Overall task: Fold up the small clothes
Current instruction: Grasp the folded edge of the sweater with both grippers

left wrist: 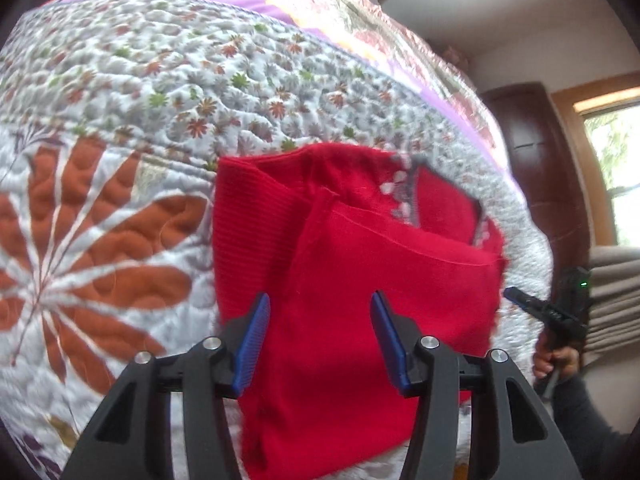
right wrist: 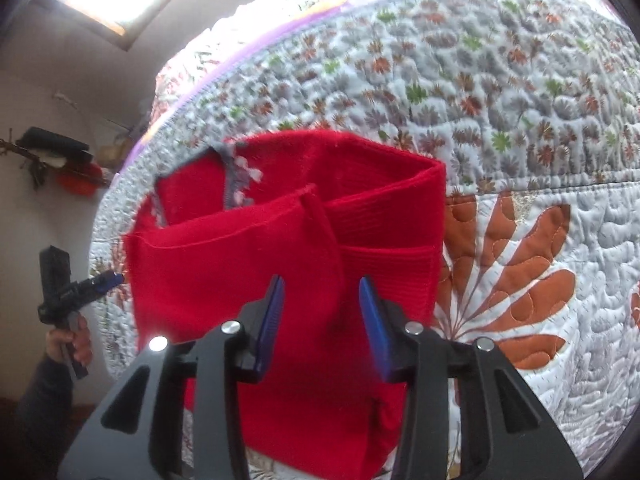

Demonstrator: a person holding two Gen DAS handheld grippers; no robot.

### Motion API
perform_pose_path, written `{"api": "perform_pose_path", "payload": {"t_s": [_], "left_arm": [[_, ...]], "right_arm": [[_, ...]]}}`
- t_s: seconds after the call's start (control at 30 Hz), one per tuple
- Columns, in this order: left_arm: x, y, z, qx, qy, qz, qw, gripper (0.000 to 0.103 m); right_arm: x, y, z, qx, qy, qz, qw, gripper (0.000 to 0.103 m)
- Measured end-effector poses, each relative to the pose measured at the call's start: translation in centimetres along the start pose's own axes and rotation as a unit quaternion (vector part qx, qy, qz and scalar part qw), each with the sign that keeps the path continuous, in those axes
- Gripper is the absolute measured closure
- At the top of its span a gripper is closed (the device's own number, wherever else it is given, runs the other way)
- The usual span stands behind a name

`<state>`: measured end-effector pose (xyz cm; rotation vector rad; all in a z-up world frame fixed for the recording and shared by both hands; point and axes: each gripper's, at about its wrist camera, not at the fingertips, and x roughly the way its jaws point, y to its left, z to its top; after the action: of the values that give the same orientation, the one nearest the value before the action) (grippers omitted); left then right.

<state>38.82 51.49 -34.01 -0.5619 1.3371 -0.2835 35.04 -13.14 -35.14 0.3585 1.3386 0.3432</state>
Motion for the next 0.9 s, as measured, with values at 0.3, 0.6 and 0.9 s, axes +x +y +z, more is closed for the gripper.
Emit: {"api": "perform_pose_path", "payload": {"t_s": [0.3,0.6,0.9], "left_arm": [[3.3,-2.2,1.7,0.094,0.016,0.060,0.9936,0.052],[3.8,-3.8,1.1,0.164,0.006,0.113,0.9799,0.099],[5.0,-4.9,0.9,0.205,0.003,0.134,0.9696,0.099]], "right_arm": [[2.3,0.9,0.8,-0.036,-0.002,-0.004,0.999,0.057],[3.5,3.2,0.3,-0.067,-0.028,-0.018,0.997,0.069],[4.2,5.1,0.6,-0.076,-0.031,0.006,0.997,0.083]]}}
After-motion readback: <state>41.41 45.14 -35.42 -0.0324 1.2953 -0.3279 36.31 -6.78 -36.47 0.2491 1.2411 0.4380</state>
